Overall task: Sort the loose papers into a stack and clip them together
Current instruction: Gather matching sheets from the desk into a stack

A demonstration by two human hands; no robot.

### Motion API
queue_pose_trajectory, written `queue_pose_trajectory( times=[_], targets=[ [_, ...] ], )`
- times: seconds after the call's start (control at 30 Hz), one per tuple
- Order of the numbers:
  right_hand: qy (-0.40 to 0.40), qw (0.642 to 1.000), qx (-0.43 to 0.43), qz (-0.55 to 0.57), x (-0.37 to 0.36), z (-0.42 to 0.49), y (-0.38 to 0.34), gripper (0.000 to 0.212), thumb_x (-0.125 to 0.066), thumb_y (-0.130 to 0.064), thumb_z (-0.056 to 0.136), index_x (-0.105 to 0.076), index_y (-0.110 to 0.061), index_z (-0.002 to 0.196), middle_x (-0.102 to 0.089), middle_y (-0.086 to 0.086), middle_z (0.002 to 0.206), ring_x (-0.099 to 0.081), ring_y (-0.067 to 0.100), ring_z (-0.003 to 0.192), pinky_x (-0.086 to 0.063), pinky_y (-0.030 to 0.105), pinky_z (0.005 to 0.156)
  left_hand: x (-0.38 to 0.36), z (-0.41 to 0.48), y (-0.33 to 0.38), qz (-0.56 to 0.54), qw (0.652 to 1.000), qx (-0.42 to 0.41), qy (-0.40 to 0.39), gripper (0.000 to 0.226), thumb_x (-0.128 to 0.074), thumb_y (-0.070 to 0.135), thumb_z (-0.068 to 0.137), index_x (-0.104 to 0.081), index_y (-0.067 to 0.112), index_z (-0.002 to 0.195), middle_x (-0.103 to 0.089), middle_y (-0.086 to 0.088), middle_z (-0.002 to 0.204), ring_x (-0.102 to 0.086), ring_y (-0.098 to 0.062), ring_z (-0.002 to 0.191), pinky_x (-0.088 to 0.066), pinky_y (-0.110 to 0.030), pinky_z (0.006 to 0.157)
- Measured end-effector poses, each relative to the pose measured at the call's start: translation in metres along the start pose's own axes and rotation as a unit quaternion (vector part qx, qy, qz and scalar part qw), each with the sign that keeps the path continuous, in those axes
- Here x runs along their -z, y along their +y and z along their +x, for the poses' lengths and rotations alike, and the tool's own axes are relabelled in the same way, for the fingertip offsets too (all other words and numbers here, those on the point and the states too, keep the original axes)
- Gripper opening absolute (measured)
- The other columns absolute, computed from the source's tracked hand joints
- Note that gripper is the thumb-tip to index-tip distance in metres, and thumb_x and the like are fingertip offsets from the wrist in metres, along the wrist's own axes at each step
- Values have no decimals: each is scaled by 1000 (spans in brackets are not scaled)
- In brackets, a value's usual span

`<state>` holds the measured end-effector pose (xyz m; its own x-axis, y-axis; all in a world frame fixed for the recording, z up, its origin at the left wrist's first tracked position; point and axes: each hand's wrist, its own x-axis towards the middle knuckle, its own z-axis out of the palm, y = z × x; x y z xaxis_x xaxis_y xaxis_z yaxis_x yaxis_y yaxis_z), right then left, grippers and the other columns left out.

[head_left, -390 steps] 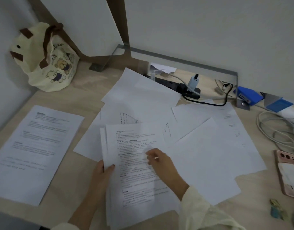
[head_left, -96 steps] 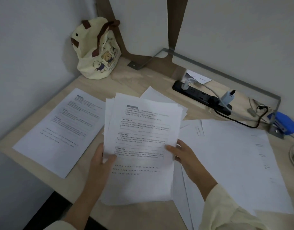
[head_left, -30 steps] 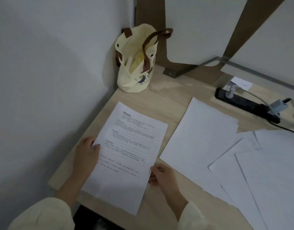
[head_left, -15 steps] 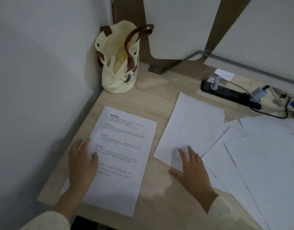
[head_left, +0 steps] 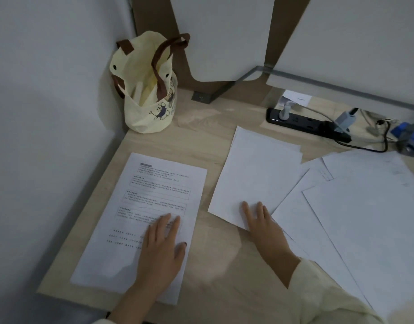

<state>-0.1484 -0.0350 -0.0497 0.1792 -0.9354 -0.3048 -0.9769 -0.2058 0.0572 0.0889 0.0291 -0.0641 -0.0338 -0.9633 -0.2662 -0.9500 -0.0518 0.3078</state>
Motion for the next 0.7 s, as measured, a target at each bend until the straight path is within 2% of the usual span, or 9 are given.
queue_pose_trajectory(
  times=[0.07, 0.17, 0.3, 0.37, 0.4, 0.47, 0.53, 0.6, 0.7],
  targets=[
    [34, 996, 4, 84, 3, -3, 8, 66, -58, 6, 77, -37, -13, 136, -46, 18, 134, -54, 35, 115, -53, 38, 78, 3, 1, 5, -58, 998, 22, 7, 59, -53, 35, 90, -33, 18, 143, -30, -6, 152, -14, -22, 141, -12, -35, 107],
    [51, 930, -130, 341, 22, -9, 18, 37, -39, -9, 95, -47, -16, 131, -60, 7, 115, -57, 29, 109, -42, 29, 83, 4, 2, 5, -81, 996, 46, -4, 61, -41, 38, 95, -13, 28, 148, -4, 6, 157, -2, -17, 145, -5, -32, 116],
    [63, 801, -170, 570, 55, -29, 28, 34, -40, -22, 97, -49, -12, 129, -55, -1, 113, -54, 17, 104, -40, 20, 83, 12, 6, 16, -235, 971, 49, 20, 48, -49, 31, 93, -38, 19, 138, -28, 2, 149, -27, -15, 138, -26, -32, 113],
    [55, 804, -122, 580, 62, -49, 33, 24, -41, -25, 96, -53, -22, 117, -60, -9, 102, -55, 1, 89, -43, 6, 69, 23, 9, 33, -413, 905, 92, 31, 42, -56, 28, 90, -47, 20, 130, -42, 3, 139, -40, -11, 127, -31, -26, 105],
    [41, 807, -105, 580, 61, -58, 37, 17, -42, -27, 96, -55, -25, 107, -61, -12, 96, -55, -3, 84, -44, 5, 65, 33, 12, 45, -524, 843, 124, 2, 44, -61, 33, 86, -51, 20, 127, -49, 3, 133, -46, -11, 122, -36, -27, 102],
    [4, 811, -86, 579, 56, -74, 45, 20, -44, -33, 93, -62, -23, 92, -66, -9, 88, -62, 2, 76, -48, 8, 65, 45, 18, 65, -700, 692, 164, -55, 58, -70, 49, 73, -54, 21, 120, -59, -1, 122, -55, -18, 117, -46, -39, 96],
    [-51, 813, -77, 575, 50, -86, 51, 30, -46, -38, 91, -65, -16, 85, -68, -1, 80, -63, 10, 69, -47, 19, 63, 51, 25, 80, -760, 614, 181, -110, 75, -69, 62, 59, -51, 21, 119, -61, -5, 117, -57, -21, 114, -48, -50, 92],
    [-94, 811, -69, 573, 45, -96, 54, 32, -46, -45, 88, -62, -20, 76, -64, -4, 72, -59, 7, 64, -42, 19, 61, 51, 31, 93, -765, 603, 173, -149, 77, -69, 66, 56, -57, 23, 119, -66, -4, 112, -62, -18, 107, -50, -50, 88],
    [-103, 805, -78, 580, 38, -108, 62, 31, -44, -42, 91, -65, -23, 78, -70, -11, 76, -64, 5, 72, -44, 17, 66, 42, 33, 109, -741, 630, 166, -162, 41, -55, 37, 88, -55, 21, 126, -68, -5, 112, -65, -19, 102, -54, -45, 85]
  ],
)
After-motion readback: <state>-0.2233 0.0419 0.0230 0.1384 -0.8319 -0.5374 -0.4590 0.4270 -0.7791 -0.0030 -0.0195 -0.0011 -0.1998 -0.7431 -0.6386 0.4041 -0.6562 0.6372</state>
